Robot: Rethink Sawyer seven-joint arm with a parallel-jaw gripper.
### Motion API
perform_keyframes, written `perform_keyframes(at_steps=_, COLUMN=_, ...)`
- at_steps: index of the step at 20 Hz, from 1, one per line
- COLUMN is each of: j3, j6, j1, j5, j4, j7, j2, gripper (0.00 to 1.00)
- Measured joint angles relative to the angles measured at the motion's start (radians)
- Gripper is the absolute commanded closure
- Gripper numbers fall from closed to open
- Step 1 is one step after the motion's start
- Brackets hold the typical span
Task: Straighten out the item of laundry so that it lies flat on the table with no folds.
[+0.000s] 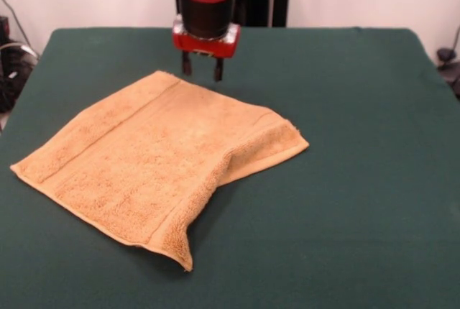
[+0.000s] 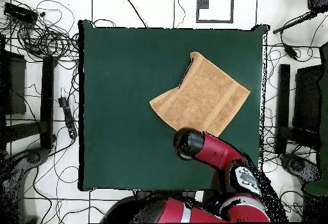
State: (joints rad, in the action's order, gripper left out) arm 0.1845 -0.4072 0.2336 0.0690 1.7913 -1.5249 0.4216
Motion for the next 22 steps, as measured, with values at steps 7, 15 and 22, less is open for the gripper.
perform_keyframes(at_steps=7, j3=-0.001, j6=-0.214, j1=0.062, j5=-0.048, j4=-0.266, j7=0.000, j2=-0.082, gripper=0.00)
perform_keyframes(at_steps=15, j3=-0.004, j6=-0.375, j1=0.111, j5=-0.069, j4=-0.509, j7=0.000, j2=-0.159, gripper=0.00)
perform_keyframes(at_steps=22, j3=-0.006, j6=-0.456, j1=0.120, j5=-0.070, j4=-0.603, j7=0.000, j2=-0.201, gripper=0.00)
